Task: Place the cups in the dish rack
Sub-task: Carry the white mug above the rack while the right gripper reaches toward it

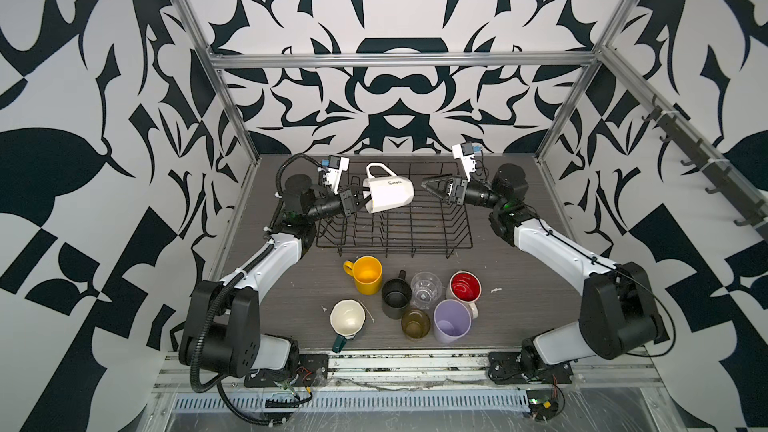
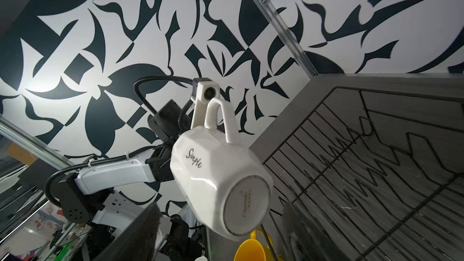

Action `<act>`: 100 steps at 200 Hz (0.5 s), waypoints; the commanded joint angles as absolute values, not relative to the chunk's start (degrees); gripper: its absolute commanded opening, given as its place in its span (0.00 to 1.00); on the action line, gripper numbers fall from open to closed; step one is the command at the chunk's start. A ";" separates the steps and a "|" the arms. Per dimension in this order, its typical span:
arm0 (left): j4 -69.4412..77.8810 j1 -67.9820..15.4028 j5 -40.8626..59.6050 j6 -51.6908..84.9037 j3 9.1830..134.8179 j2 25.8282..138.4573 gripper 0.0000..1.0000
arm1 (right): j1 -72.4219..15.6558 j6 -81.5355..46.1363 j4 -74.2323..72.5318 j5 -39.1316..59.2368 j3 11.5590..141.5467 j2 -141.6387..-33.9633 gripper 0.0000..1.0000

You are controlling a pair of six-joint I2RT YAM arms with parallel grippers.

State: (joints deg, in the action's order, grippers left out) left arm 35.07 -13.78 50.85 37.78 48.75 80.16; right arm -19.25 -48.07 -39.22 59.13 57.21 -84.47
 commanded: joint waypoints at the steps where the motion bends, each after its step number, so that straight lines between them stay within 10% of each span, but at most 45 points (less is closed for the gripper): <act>1: 44.57 -13.62 53.36 39.58 49.27 79.98 0.00 | -21.11 -46.78 -40.03 60.77 60.60 -83.31 0.79; 100: 47.26 -14.18 55.33 41.57 49.04 80.16 0.00 | -24.99 -40.96 -30.94 58.60 65.38 -86.51 0.78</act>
State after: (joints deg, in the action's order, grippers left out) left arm 40.82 -13.78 52.97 40.12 48.69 80.68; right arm -23.79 -43.05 -31.35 58.70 62.30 -86.28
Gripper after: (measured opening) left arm 0.111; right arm 0.783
